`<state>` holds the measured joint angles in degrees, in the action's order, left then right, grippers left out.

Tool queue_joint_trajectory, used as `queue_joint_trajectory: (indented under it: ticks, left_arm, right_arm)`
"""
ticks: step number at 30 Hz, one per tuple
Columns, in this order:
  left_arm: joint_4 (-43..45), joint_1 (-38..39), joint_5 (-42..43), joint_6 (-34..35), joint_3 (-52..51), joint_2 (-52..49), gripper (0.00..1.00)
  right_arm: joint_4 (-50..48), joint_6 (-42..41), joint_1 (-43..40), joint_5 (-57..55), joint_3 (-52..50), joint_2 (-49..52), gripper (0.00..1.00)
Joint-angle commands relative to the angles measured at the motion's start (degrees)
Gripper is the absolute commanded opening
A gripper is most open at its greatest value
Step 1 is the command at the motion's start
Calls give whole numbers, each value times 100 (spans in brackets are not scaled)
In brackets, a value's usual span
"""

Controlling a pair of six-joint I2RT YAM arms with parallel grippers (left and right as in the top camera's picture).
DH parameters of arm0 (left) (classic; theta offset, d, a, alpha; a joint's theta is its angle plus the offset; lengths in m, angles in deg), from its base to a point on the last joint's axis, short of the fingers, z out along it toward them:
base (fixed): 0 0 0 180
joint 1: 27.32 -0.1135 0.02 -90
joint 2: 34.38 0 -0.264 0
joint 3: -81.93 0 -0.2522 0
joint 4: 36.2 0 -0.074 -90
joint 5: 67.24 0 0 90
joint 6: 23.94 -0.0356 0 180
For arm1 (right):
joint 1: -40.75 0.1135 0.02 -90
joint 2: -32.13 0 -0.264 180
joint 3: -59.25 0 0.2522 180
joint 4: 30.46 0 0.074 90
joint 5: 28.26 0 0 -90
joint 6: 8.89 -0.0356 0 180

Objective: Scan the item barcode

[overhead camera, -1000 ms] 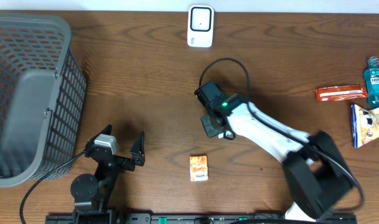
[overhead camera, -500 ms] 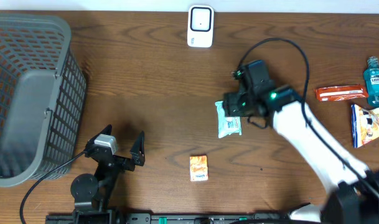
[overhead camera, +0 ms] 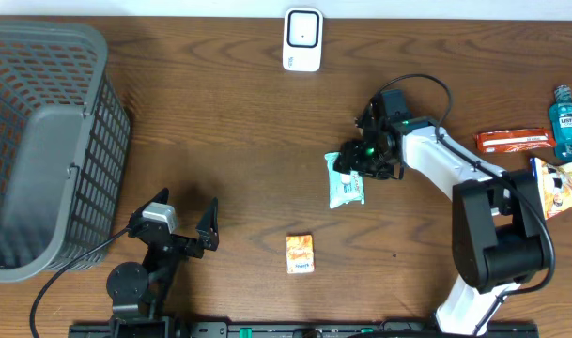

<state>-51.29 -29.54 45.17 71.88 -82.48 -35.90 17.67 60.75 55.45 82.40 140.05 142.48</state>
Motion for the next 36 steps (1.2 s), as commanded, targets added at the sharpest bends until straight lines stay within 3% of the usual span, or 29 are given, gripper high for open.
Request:
queue_joint_trajectory:
  ticks: [1,3,5,10,19,23,31,36]
  left_arm:
    - [-92,-7,96,4,-160,15,98]
    - [-92,-7,96,4,-160,15,98]
    - [-92,-7,94,4,-160,15,98]
    - [-94,-7,96,7,-160,15,98]
    - [-92,-7,94,4,-160,15,98]
    - [-94,-7,96,4,-160,15,98]
    - [-92,-7,96,4,-160,15,98]
    - [-92,-7,96,4,-160,15,98]
  right_arm:
    - [66,400,57,-243,-133,649,26]
    - [122,597,57,-81,-133,791,7]
    - [140,909,57,131,-133,894,1]
    - [55,1051,-2,702,-107,909,1]
    - [243,1799,-780,5200,2,494,2]
    - [227,2911,-916,6894,-9,505,1]
    - [-745,4715,-820,6883,-7,498,1]
    - [-1845,4629,-734,6885,15,334,1]
